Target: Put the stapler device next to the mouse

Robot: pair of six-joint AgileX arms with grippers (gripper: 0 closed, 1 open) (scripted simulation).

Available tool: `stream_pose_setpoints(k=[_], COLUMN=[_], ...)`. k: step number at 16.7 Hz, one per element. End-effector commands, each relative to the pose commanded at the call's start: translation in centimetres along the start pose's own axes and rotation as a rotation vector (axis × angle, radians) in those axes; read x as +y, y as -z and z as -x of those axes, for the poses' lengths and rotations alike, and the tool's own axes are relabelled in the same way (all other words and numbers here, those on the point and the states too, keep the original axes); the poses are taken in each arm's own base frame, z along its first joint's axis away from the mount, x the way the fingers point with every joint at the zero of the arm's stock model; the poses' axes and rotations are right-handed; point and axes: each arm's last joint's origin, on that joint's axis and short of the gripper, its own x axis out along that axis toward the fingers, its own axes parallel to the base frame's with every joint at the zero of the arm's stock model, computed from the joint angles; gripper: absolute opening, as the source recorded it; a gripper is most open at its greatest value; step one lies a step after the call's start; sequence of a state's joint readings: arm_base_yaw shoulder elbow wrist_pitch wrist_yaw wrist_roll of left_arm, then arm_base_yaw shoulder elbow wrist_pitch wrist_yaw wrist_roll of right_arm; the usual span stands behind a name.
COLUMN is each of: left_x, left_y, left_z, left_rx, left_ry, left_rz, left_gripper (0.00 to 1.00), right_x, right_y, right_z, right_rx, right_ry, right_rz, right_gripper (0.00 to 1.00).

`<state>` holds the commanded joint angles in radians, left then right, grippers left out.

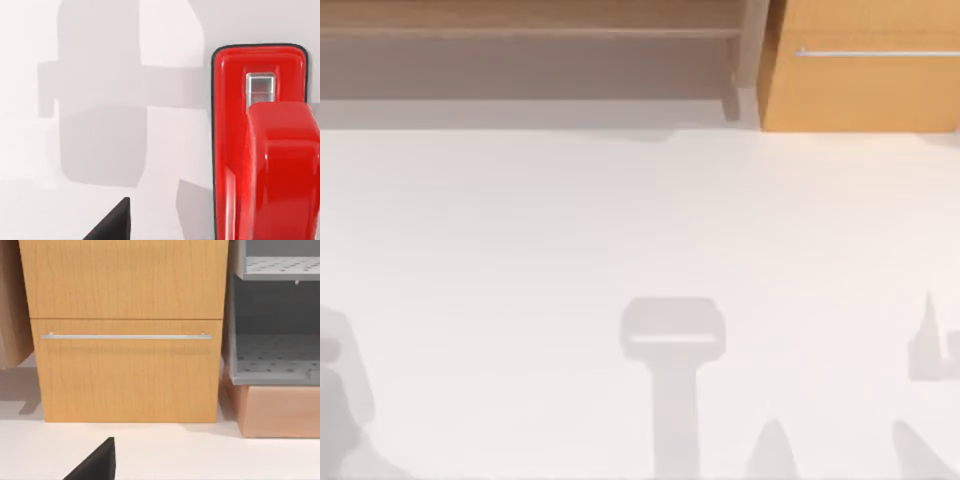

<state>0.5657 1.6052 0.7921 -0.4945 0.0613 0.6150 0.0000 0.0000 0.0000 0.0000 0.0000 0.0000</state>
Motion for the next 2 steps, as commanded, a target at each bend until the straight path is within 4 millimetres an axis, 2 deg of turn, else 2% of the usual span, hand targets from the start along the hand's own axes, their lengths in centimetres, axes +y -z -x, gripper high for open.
stream_pose_setpoints(k=[2], left_x=[0.00], left_y=[0.00], left_z=[0.00], left_rx=[0.000], left_ry=[0.000], left_rz=[0.000], left_gripper=[1.00], right_x=[0.00], right_y=[0.00], right_z=[0.00], right_rx=[0.000], right_ry=[0.000], right_rz=[0.000], right_gripper=[1.00])
